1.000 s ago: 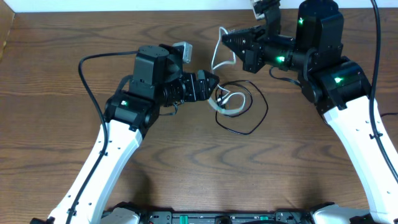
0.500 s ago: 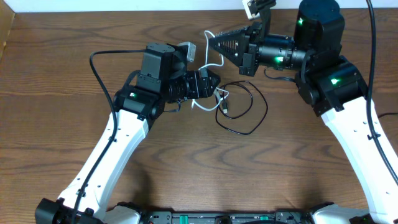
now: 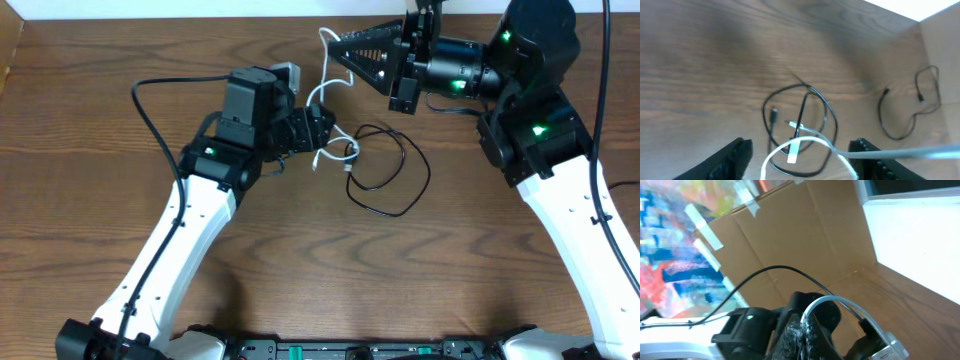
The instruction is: Untangle cables
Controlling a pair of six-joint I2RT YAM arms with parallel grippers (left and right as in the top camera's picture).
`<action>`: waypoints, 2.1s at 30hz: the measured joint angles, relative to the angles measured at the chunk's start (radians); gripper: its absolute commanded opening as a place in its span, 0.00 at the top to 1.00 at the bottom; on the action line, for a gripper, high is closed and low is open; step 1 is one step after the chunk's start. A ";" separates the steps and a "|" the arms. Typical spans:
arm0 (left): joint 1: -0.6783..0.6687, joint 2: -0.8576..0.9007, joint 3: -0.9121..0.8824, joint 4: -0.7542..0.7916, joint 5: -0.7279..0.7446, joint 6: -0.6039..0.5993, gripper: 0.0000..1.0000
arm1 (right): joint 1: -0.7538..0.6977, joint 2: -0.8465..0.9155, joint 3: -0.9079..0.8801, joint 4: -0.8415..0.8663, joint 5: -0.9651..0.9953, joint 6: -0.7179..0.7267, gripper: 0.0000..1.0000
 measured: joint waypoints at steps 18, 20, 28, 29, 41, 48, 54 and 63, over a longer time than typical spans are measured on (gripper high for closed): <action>0.253 -0.014 0.000 -0.001 0.163 0.002 0.81 | -0.115 0.000 0.003 -0.293 0.006 -0.012 0.99; 0.262 -0.016 0.000 -0.008 0.197 0.002 0.82 | -0.142 0.000 0.003 -0.400 0.047 -0.048 0.99; 0.267 -0.017 0.000 -0.074 0.248 0.008 0.44 | -0.182 0.000 0.003 -0.670 0.243 -0.250 0.99; 0.267 -0.018 0.000 -0.085 0.249 0.010 0.43 | -0.182 0.000 0.003 -0.685 0.270 -0.274 0.99; 0.267 -0.018 0.000 -0.190 0.244 0.028 0.29 | -0.264 0.000 0.003 -0.655 0.698 -0.386 0.99; 0.267 -0.018 0.000 -0.195 0.244 0.028 0.27 | -0.415 0.000 0.003 -0.619 0.748 -0.396 0.99; 0.267 -0.018 0.000 -0.221 0.232 0.038 0.27 | -0.557 0.000 0.003 -0.647 0.761 -0.397 0.99; 0.267 -0.018 0.000 -0.233 0.217 0.050 0.24 | -0.697 0.000 0.003 -0.713 0.820 -0.397 0.99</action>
